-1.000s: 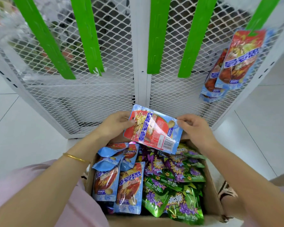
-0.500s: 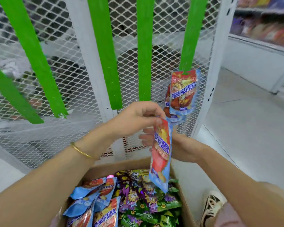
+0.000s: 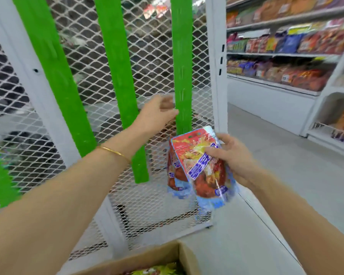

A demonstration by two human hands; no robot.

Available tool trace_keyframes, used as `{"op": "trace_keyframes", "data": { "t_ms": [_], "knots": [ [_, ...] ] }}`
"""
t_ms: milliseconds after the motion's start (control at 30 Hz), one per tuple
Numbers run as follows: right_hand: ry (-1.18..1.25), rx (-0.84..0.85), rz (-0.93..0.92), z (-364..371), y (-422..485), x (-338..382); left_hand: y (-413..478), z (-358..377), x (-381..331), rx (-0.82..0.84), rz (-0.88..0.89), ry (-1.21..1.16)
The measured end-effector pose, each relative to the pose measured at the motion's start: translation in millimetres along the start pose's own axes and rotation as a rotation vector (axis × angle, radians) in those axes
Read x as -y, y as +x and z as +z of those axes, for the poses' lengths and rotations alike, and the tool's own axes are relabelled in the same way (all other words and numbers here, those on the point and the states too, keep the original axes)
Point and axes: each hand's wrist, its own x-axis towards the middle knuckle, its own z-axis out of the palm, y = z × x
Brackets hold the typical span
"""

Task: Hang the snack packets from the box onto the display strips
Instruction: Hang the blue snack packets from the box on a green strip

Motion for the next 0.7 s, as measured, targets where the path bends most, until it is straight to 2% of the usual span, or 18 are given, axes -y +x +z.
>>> {"op": "trace_keyframes", "data": {
  "t_ms": [133,400,700],
  "knots": [
    [-0.221,-0.139,-0.102,6.9,21.4,20.8,32.8,18.1,2.6,-0.128,-0.079,0.019],
    [-0.442,-0.406,-0.249,21.6,54.5,27.6,31.7,26.2,-7.3,-0.142,-0.134,0.039],
    [-0.491,-0.479,-0.258,39.8,53.3,26.9,28.0,23.3,-11.9,-0.125,-0.2,-0.047]
  ]
}}
